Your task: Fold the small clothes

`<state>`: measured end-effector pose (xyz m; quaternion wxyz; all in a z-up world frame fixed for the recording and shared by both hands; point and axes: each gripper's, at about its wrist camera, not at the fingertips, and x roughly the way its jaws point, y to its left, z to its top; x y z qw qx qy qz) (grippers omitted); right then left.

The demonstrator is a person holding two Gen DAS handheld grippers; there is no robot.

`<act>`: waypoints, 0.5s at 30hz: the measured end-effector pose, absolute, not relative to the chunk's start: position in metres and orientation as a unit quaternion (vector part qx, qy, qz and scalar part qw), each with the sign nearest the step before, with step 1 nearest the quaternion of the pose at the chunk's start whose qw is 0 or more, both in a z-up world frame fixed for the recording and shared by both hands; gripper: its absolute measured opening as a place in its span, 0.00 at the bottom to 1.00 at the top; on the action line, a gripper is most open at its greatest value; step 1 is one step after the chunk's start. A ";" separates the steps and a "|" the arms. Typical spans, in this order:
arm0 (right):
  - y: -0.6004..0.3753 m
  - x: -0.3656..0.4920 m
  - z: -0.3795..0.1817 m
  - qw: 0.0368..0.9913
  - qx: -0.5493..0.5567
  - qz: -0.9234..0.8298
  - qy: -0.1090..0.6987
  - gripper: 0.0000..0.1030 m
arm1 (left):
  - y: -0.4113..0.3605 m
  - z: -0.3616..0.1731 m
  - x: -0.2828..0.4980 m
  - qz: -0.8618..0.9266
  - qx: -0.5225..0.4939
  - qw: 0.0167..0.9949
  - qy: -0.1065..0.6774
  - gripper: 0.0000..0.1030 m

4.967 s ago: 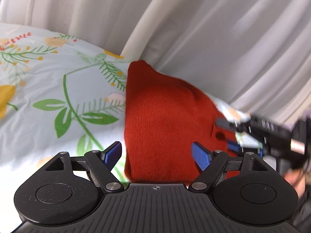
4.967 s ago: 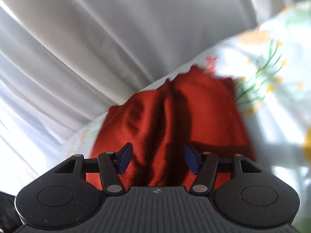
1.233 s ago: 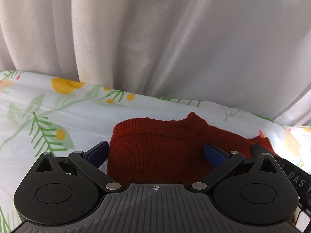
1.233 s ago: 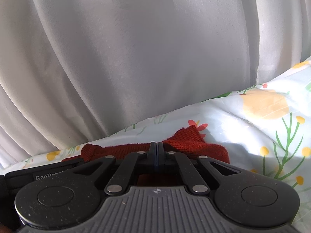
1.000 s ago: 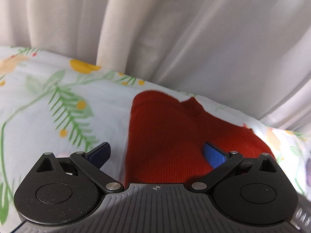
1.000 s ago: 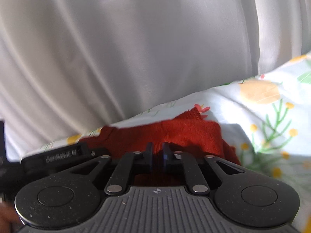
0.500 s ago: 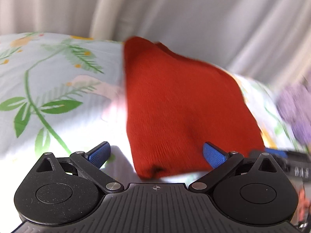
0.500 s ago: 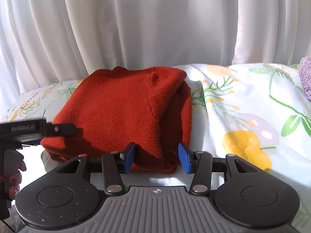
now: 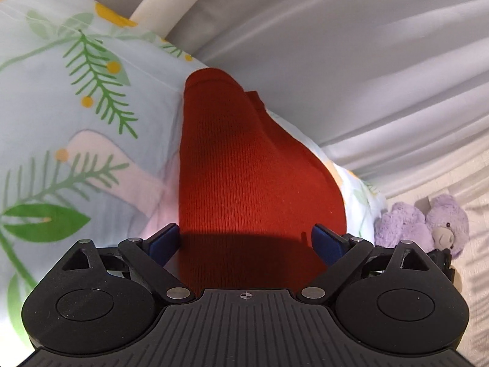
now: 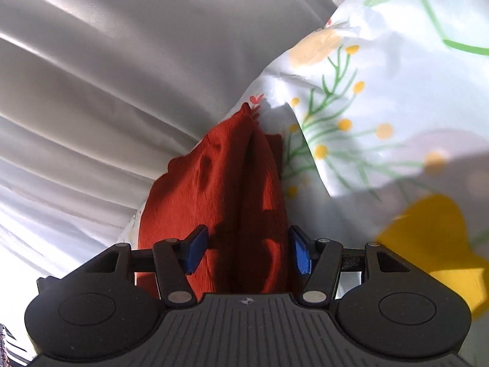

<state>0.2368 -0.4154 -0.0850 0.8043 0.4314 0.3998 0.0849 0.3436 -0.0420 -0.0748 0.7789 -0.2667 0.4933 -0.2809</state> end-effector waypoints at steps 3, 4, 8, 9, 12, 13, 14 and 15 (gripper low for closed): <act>-0.414 0.255 -0.087 0.793 0.439 0.103 0.409 0.58 | -0.043 -0.082 0.352 -0.286 -0.287 0.774 0.488 0.95; -0.414 0.260 -0.089 0.788 0.446 0.108 0.410 0.58 | -0.040 -0.084 0.357 -0.289 -0.292 0.771 0.487 0.96; -0.417 0.269 -0.096 0.771 0.471 0.128 0.408 0.58 | -0.041 -0.086 0.364 -0.292 -0.312 0.764 0.483 0.98; -0.417 0.271 -0.098 0.767 0.478 0.131 0.407 0.57 | -0.042 -0.086 0.364 -0.293 -0.311 0.765 0.482 0.98; -0.410 0.273 -0.099 0.768 0.472 0.140 0.409 0.52 | -0.042 -0.087 0.364 -0.294 -0.307 0.767 0.481 0.92; -0.407 0.274 -0.100 0.768 0.469 0.142 0.411 0.47 | -0.041 -0.086 0.363 -0.290 -0.307 0.768 0.482 0.89; -0.405 0.275 -0.100 0.769 0.468 0.143 0.413 0.43 | -0.040 -0.087 0.363 -0.284 -0.308 0.769 0.483 0.82; -0.403 0.275 -0.100 0.770 0.466 0.142 0.413 0.42 | -0.038 -0.087 0.363 -0.278 -0.312 0.768 0.485 0.74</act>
